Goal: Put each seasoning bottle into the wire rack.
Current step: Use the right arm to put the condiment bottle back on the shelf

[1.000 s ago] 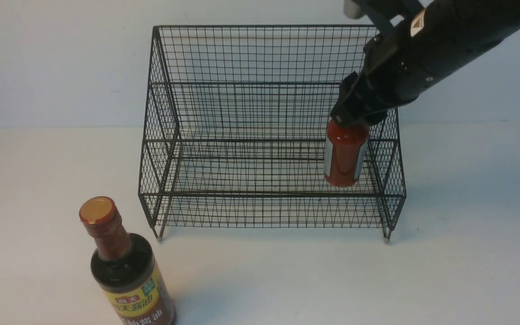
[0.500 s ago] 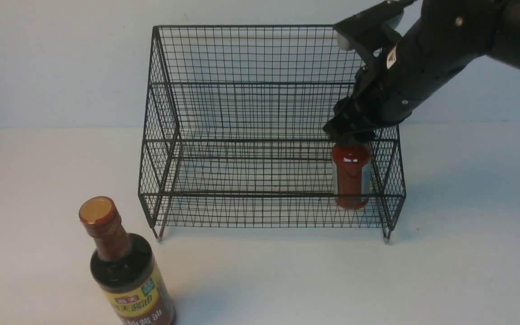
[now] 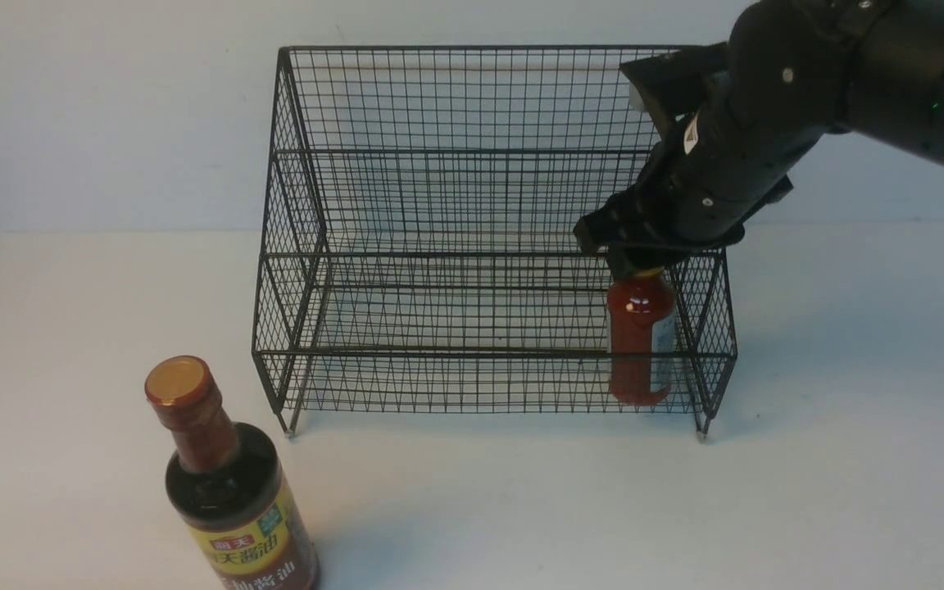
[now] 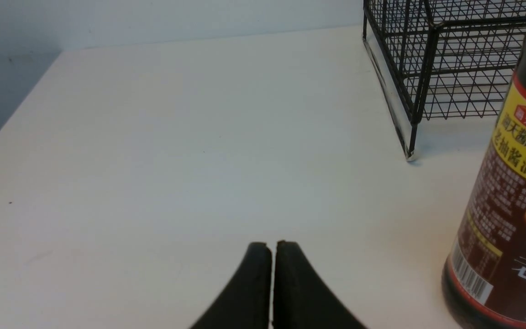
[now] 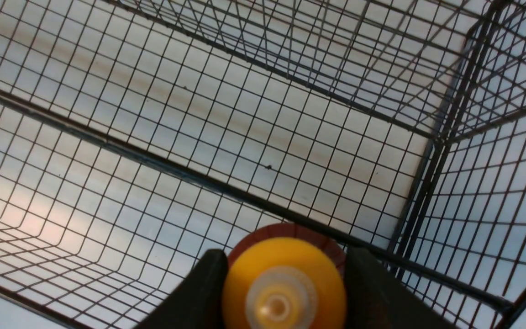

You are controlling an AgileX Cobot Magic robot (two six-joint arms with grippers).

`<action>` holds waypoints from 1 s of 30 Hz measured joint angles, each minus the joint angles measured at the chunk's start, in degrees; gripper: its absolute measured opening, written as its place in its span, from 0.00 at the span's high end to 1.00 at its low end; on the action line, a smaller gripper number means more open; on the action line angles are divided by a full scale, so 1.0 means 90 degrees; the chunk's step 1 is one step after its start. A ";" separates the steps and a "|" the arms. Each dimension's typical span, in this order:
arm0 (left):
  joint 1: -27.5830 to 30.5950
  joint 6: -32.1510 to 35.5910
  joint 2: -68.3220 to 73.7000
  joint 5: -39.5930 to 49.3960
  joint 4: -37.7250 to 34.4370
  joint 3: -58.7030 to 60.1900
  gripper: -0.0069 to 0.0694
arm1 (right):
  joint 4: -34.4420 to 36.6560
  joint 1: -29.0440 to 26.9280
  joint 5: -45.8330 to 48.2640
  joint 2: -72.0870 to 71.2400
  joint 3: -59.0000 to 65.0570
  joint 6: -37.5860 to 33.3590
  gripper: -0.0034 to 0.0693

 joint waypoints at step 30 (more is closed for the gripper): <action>0.0000 0.0000 0.0000 0.0000 0.0000 0.0000 0.92 | -0.0249 0.0000 0.0852 0.0111 -0.0002 0.0015 0.23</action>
